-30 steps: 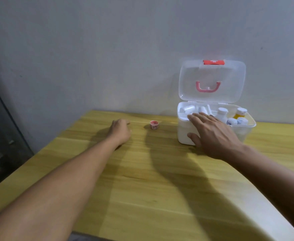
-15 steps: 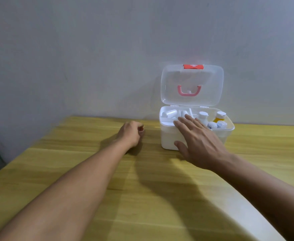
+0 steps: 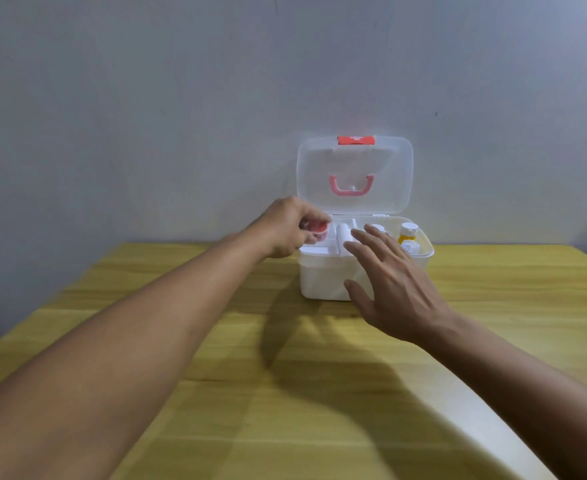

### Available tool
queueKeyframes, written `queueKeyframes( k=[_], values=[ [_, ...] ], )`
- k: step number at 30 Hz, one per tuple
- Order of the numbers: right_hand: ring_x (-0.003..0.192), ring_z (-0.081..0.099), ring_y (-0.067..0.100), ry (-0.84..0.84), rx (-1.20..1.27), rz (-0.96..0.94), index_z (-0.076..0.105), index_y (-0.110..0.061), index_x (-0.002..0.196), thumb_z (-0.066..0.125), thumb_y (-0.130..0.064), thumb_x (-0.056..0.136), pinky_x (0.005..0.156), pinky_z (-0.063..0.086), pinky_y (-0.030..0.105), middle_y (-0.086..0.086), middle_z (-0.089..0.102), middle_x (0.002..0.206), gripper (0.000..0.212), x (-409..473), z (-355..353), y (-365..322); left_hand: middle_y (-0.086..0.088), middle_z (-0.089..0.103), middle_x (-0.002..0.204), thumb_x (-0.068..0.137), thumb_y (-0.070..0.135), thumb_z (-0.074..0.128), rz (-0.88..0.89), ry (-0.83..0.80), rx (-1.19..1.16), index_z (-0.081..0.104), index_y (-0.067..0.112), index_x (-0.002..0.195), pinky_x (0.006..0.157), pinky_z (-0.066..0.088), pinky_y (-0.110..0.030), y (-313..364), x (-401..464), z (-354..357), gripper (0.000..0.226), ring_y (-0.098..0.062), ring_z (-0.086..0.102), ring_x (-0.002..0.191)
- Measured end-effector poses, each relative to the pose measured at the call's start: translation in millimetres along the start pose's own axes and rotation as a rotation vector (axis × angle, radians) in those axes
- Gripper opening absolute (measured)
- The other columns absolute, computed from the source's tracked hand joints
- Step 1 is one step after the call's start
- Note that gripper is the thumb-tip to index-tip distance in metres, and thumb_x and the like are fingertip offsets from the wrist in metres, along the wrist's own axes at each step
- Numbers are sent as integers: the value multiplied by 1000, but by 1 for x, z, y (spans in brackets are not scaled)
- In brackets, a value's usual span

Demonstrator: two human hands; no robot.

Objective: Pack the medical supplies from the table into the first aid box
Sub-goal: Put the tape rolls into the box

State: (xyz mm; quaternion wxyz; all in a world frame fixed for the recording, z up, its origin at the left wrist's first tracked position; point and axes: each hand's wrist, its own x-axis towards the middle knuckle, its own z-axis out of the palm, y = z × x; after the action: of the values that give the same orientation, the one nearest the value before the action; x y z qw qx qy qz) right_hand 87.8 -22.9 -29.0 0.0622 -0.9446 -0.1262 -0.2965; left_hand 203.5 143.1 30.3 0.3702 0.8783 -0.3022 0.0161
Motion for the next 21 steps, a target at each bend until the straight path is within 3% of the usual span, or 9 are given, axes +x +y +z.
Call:
queueKeyframes(
  k=[9, 16, 21],
  values=[
    [137, 39, 32, 19, -15, 27, 53, -6, 129, 64, -27, 83, 112, 34, 46, 15, 51, 141, 52, -10, -10, 13, -6, 60, 135, 78, -1, 75, -32, -86, 141, 49, 15, 140, 102, 50, -38, 8, 11, 9, 69, -19, 60, 116],
    [137, 41, 30, 22, 6, 36, 53, -8, 128, 62, -29, 82, 111, 36, 45, 15, 51, 141, 52, -11, -8, 17, -8, 67, 123, 81, 3, 72, -65, 141, -92, 64, 9, 125, 100, 49, -31, -2, 8, 20, 45, -17, 63, 106],
    [136, 41, 30, 26, 16, 39, 53, -9, 128, 61, -31, 83, 110, 37, 46, 14, 51, 141, 51, -9, -7, 19, -6, 68, 120, 83, 5, 68, -62, 182, -58, 68, 10, 119, 104, 47, -32, -7, 6, 18, 36, -15, 62, 111]
  ],
)
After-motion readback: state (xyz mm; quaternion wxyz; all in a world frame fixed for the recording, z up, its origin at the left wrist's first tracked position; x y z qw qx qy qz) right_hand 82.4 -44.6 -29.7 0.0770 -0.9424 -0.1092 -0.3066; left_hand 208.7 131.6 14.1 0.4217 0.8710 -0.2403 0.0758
